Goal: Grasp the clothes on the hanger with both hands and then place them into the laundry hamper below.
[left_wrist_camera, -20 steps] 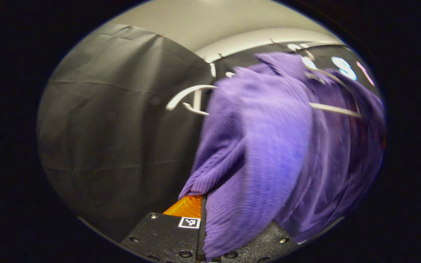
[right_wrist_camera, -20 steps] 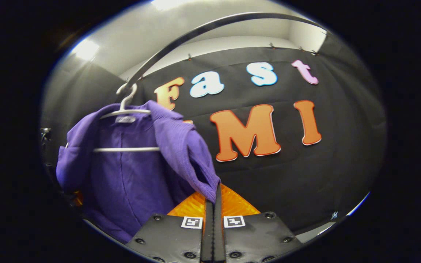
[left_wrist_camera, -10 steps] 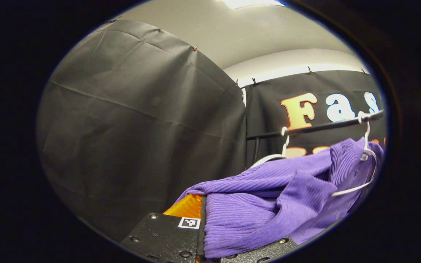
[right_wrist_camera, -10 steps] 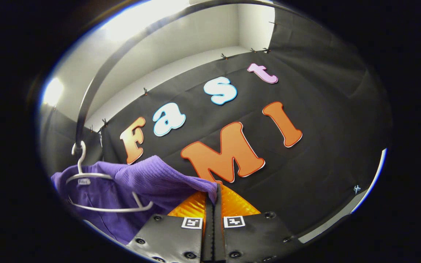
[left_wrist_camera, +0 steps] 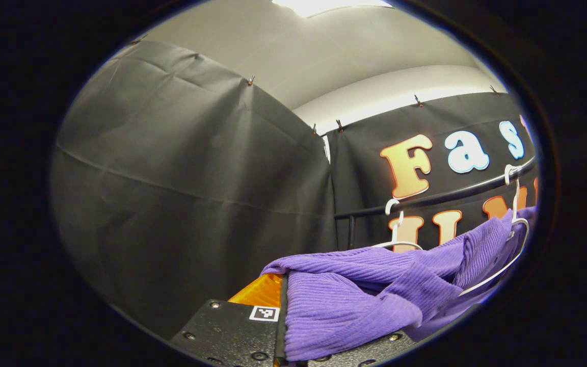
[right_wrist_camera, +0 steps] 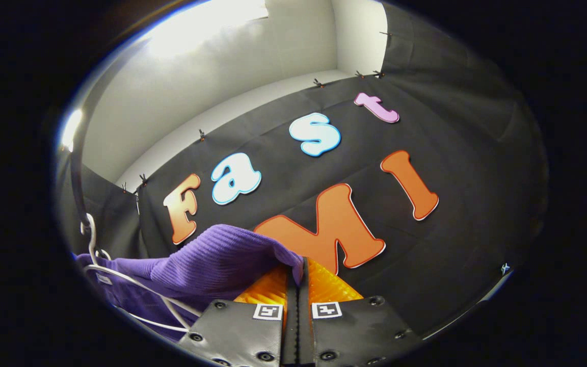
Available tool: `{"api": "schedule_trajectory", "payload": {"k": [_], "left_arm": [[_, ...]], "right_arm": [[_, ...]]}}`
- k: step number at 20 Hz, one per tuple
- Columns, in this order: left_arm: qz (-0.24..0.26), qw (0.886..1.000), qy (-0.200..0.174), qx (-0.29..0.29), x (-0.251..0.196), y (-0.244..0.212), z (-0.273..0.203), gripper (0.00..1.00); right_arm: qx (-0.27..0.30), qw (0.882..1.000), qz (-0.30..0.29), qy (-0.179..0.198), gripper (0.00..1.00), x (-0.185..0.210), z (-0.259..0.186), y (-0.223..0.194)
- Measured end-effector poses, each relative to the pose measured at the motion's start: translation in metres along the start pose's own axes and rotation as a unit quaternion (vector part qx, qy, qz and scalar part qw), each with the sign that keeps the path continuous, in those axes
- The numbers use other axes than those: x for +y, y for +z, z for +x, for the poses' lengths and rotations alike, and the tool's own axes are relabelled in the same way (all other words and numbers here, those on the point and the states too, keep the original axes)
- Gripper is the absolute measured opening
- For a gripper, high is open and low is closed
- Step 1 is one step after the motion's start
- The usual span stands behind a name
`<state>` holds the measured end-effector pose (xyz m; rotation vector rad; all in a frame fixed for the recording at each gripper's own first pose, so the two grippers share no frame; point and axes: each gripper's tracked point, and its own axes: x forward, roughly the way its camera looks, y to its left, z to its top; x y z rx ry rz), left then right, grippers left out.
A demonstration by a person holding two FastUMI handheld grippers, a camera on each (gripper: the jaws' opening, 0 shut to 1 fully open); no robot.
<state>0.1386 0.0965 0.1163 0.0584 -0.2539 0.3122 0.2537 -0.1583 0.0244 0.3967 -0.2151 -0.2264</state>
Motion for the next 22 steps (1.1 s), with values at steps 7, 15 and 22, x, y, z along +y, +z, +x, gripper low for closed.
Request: {"api": "schedule_trajectory", "payload": {"k": [7, 15, 22], "left_arm": [[-0.093, 0.991, 0.042, 0.085, 0.027, -0.069, 0.012, 0.07], [-0.043, 0.992, 0.092, 0.078, 0.085, -0.074, -0.006, 0.07], [-0.027, 0.994, 0.078, 0.077, 0.103, -0.072, -0.044, 0.08]], "right_arm": [[0.1, 0.993, -0.042, 0.043, 0.02, 0.008, 0.01, -0.115], [0.132, 0.98, -0.096, 0.112, 0.08, 0.047, -0.057, -0.165], [0.125, 0.976, -0.106, 0.142, 0.07, 0.062, -0.11, -0.137]]}}
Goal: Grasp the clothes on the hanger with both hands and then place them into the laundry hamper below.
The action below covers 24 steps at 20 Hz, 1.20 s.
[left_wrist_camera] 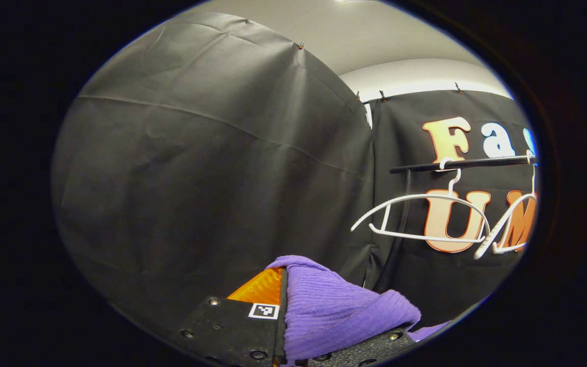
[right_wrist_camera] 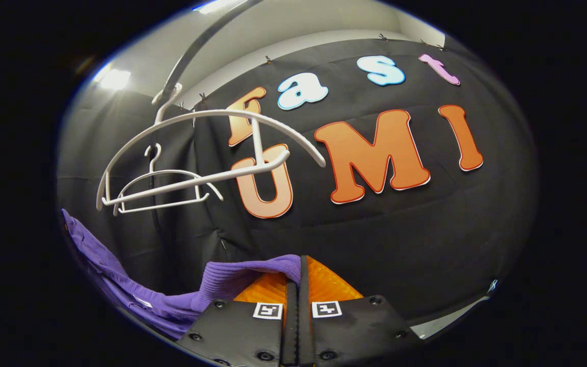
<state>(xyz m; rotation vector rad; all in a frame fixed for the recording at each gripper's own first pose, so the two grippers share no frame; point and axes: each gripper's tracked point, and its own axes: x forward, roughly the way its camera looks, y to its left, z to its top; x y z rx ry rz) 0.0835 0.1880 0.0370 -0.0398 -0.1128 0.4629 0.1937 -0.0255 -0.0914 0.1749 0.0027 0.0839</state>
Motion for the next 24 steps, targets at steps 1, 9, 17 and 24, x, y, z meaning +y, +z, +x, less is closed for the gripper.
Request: {"api": "schedule_trajectory", "payload": {"k": [1, 9, 17, 24], "left_arm": [[0.002, 1.0, -0.007, 0.001, -0.001, -0.001, -0.006, 0.07], [0.027, 0.994, -0.107, 0.025, -0.053, -0.027, -0.049, 0.07], [0.037, 0.968, -0.232, 0.088, -0.145, -0.091, -0.101, 0.07], [0.043, 0.927, -0.33, 0.171, -0.2, -0.173, -0.157, 0.07]], "right_arm": [[0.0, 1.0, -0.006, 0.003, 0.07, 0.004, -0.007, 0.003], [0.034, 0.996, -0.041, 0.077, 0.08, 0.072, -0.056, 0.011], [0.049, 0.981, -0.083, 0.167, 0.02, 0.154, -0.089, 0.002], [0.121, 0.971, -0.1, 0.183, 0.08, 0.176, -0.108, -0.072]]}}
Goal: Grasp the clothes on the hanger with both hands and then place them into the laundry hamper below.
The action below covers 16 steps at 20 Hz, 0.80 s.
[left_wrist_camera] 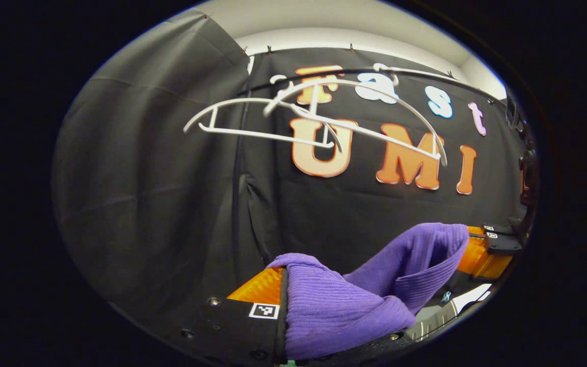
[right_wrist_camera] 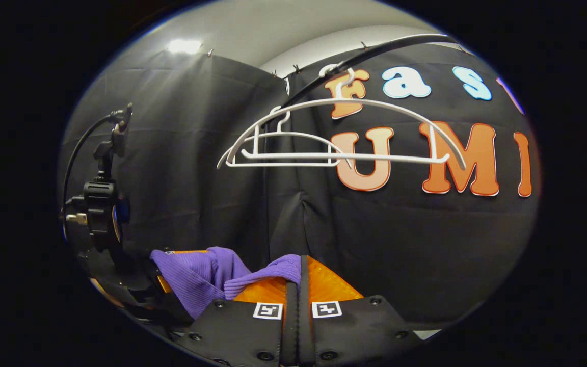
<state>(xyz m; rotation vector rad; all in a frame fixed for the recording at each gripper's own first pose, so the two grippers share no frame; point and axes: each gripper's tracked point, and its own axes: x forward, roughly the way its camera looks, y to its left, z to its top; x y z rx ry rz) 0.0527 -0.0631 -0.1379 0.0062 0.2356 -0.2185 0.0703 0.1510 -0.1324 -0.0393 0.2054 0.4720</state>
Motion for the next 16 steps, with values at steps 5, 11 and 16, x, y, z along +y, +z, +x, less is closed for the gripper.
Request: {"api": "schedule_trajectory", "payload": {"k": [5, 11, 16], "left_arm": [[-0.012, 0.997, -0.033, 0.068, -0.026, -0.067, 0.012, 0.08], [-0.024, 0.979, -0.06, 0.192, -0.046, -0.168, 0.02, 0.07], [-0.01, 0.966, -0.059, 0.25, -0.047, -0.221, 0.02, 0.07]], "right_arm": [[0.068, 0.997, 0.037, -0.026, 0.08, -0.011, 0.003, -0.067], [0.166, 0.98, 0.076, -0.08, 0.08, -0.044, 0.012, -0.179], [0.216, 0.968, 0.09, -0.091, 0.08, -0.055, 0.001, -0.241]]}}
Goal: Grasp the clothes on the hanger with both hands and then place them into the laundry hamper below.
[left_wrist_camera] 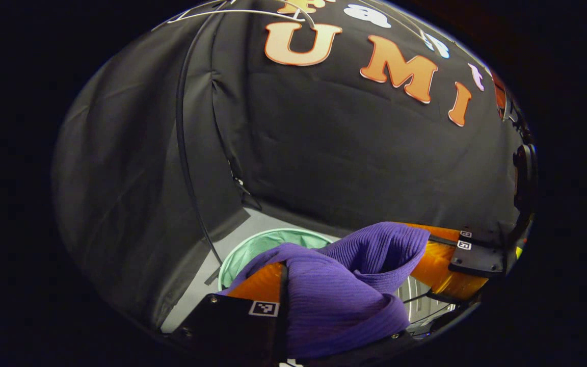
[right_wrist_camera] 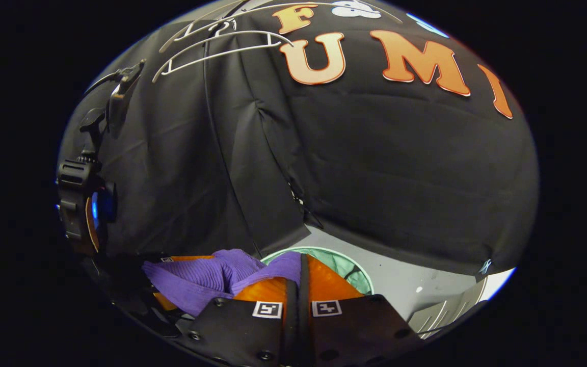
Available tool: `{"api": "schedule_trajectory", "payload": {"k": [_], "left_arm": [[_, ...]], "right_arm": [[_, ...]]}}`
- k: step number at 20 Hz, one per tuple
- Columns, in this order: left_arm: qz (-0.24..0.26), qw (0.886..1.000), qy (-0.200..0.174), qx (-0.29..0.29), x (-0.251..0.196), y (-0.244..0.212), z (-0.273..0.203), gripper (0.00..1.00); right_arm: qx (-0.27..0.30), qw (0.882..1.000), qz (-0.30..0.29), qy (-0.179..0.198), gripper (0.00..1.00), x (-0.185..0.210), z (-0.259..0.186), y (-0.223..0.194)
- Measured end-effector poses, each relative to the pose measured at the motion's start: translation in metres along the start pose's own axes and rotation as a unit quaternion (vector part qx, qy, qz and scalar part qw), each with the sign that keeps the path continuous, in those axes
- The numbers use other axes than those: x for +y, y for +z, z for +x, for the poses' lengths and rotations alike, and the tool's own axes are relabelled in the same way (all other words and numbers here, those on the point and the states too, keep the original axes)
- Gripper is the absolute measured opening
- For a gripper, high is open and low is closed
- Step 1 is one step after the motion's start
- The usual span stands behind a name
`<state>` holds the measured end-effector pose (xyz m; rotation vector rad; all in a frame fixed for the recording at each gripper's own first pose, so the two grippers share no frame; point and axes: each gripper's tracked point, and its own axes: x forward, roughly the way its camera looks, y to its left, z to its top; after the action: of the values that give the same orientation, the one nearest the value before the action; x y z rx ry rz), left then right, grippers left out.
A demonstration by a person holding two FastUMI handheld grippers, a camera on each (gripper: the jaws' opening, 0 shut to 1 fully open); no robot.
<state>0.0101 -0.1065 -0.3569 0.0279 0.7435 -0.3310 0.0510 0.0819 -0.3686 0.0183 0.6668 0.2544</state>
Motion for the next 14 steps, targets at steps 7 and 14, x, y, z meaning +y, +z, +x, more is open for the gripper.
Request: {"api": "schedule_trajectory", "payload": {"k": [7, 14], "left_arm": [[-0.009, 0.998, 0.017, 0.068, 0.007, -0.032, 0.019, 0.22], [-0.065, 0.991, 0.04, 0.108, 0.031, -0.07, 0.008, 0.96]], "right_arm": [[0.058, 0.998, 0.028, -0.005, 0.05, -0.014, 0.021, -0.042], [0.106, 0.994, 0.022, -0.009, 0.94, -0.021, 0.009, -0.077]]}}
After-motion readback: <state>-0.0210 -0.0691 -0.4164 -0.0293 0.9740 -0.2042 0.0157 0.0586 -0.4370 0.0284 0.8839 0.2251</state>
